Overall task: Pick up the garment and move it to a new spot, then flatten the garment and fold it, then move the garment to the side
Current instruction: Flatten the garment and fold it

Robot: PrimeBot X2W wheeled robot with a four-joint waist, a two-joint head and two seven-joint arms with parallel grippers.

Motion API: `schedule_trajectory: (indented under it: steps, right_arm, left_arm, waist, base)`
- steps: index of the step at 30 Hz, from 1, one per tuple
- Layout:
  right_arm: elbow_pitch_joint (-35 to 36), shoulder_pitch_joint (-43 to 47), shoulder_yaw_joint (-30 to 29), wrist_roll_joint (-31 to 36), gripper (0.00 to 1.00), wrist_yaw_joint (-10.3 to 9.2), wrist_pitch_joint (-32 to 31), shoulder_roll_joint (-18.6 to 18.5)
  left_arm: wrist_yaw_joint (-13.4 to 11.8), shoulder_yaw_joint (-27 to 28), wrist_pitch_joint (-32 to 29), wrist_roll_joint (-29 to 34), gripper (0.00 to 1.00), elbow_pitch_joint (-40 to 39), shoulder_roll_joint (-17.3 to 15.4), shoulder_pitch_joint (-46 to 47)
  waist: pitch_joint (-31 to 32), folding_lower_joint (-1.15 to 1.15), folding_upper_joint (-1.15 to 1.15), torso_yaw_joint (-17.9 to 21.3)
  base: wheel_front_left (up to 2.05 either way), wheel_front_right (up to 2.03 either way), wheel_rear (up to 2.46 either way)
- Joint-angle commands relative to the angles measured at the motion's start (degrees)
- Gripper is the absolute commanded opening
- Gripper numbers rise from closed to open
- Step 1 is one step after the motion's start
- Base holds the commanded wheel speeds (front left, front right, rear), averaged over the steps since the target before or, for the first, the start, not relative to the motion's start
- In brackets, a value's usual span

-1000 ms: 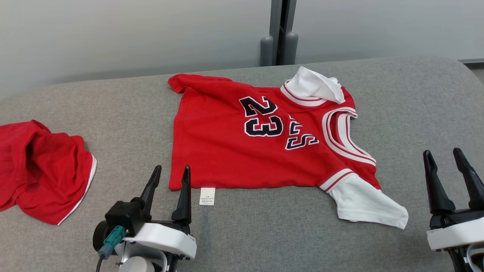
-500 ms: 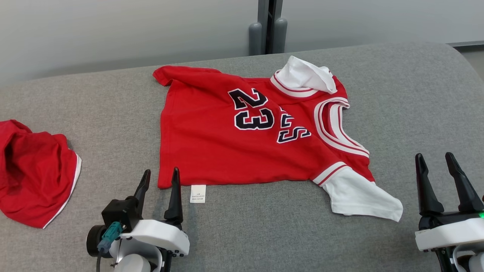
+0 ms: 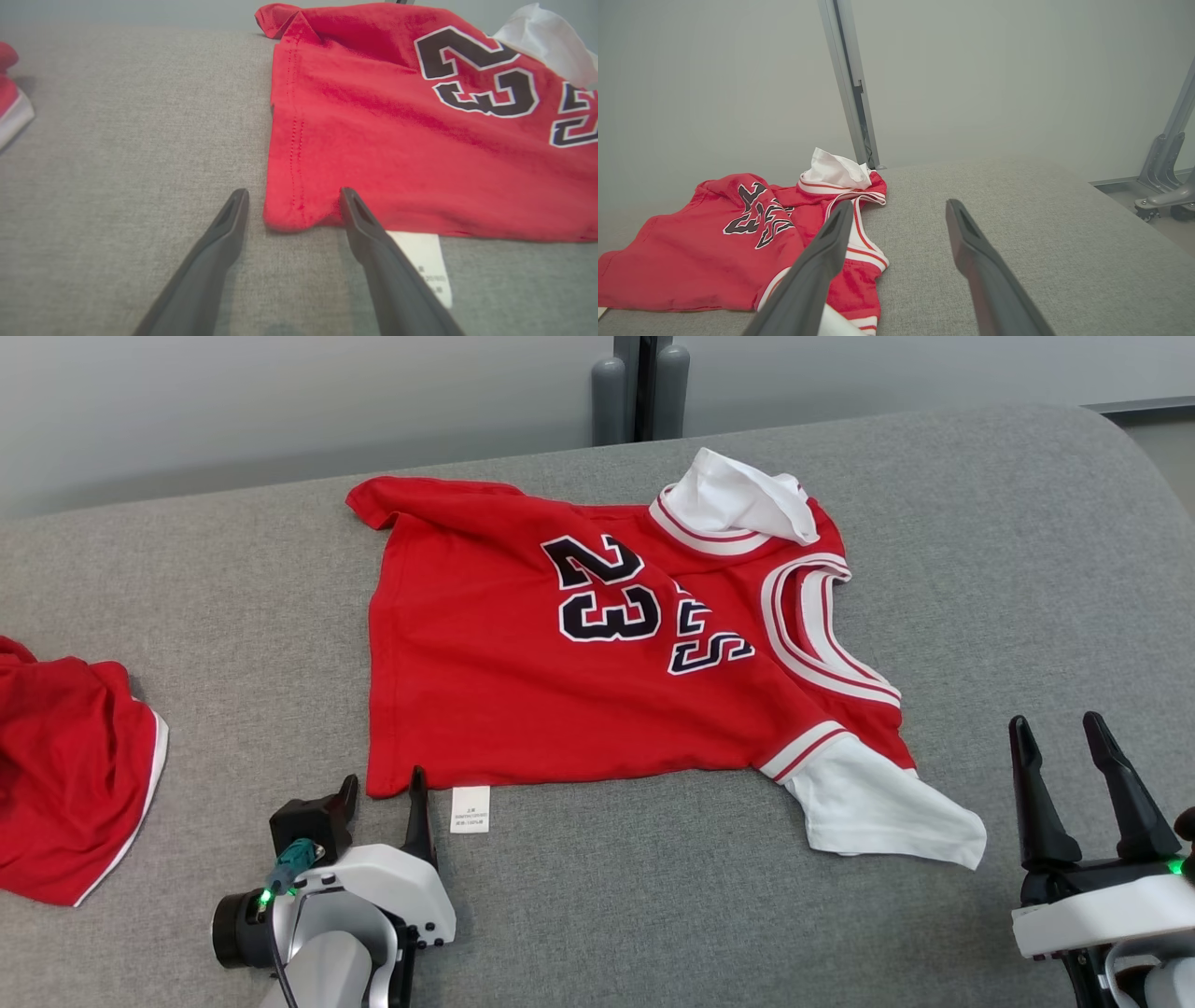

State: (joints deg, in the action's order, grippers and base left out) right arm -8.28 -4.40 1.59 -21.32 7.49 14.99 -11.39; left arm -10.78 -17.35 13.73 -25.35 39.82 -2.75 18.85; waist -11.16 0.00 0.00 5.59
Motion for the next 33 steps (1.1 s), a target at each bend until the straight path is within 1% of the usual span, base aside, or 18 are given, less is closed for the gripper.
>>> schedule_trajectory:
  steps: [1, 8, 11, 12, 13, 19, 22, 25, 26, 28, 33]
  right_arm:
    - [0.0, -0.6, -0.2, -0.1, 1.0, 0.0, 0.3, -0.1]
    - [-0.2, -0.9, -0.3, -0.3, 1.0, 0.0, 0.3, 0.0]
    - [-0.4, -1.1, -0.3, -0.4, 1.0, 0.0, 0.3, 0.1]
    - [-0.5, -1.1, -0.3, -0.4, 1.0, 0.0, 0.3, 0.1]
    - [-0.6, -1.1, -0.3, -0.4, 1.0, 0.0, 0.3, 0.2]
    - [-1.1, -0.2, -1.6, -0.6, 1.0, 0.0, 0.3, 0.3]
    - [-1.2, 0.6, -2.5, -1.4, 1.0, 0.0, 0.3, 0.7]
    - [-1.6, 2.1, -1.7, -2.8, 1.0, 0.0, 0.3, 0.6]
    - [-1.9, 2.6, -1.3, -3.6, 1.0, 0.0, 0.3, 0.6]
    - [-3.9, 4.1, 1.5, -6.9, 1.0, 0.0, 0.3, 0.3]
    - [-8.8, 4.2, 7.1, -11.1, 1.0, 0.0, 0.3, -1.5]
  left_arm:
    - [-0.3, 0.1, 0.3, -0.7, 1.0, 0.8, -0.3, 1.1]
    - [0.0, -1.2, -0.1, -2.8, 1.0, 5.2, -0.3, 3.6]
    - [1.1, -2.0, 0.1, -3.8, 1.0, 6.3, -0.2, 4.4]
    - [1.3, -2.3, 0.1, -4.0, 0.46, 6.6, -0.2, 4.7]
    - [1.6, -2.4, 0.2, -4.3, 0.0, 6.8, -0.2, 5.0]
    - [2.1, -2.1, 1.2, -4.3, 0.0, 5.7, -0.3, 5.0]
    - [2.5, -1.6, 1.4, -3.7, 0.0, 3.7, -0.5, 3.9]
    - [2.2, -0.5, 1.5, -2.8, 0.0, 0.1, -0.7, 3.0]
    - [2.2, -0.3, 1.5, -2.4, 0.0, -0.9, -0.6, 2.5]
    - [2.2, 0.4, 1.5, -1.4, 0.0, -3.1, -0.6, 1.1]
    - [2.3, 0.5, 1.5, -0.1, 0.0, -4.6, -0.5, -0.6]
  waist:
    - [-0.1, 0.0, 0.0, 0.1]
    - [-0.9, 0.0, 0.0, 0.2]
    - [-1.1, 0.0, 0.0, 0.2]
    - [-1.1, 0.0, 0.0, 0.3]
    - [-1.1, 0.0, 0.0, 0.3]
    - [-0.9, 0.0, 0.0, 0.7]
    - [-0.6, 0.0, 0.0, 0.9]
    - [-0.4, 0.0, 0.0, 1.1]
    - [-0.4, 0.0, 0.0, 1.1]
    - [-0.3, 0.0, 0.0, 1.2]
    - [0.2, 0.0, 0.0, 1.4]
  base:
    - [0.0, 0.0, 0.0]
    - [0.0, 0.0, 0.0]
    - [0.0, 0.0, 0.0]
    - [0.0, 0.0, 0.0]
    - [0.0, 0.0, 0.0]
    - [0.0, 0.0, 0.0]
    - [0.0, 0.0, 0.0]
    - [0.0, 0.0, 0.0]
    - [0.0, 0.0, 0.0]
    - [0.0, 0.0, 0.0]
    - [0.0, 0.0, 0.0]
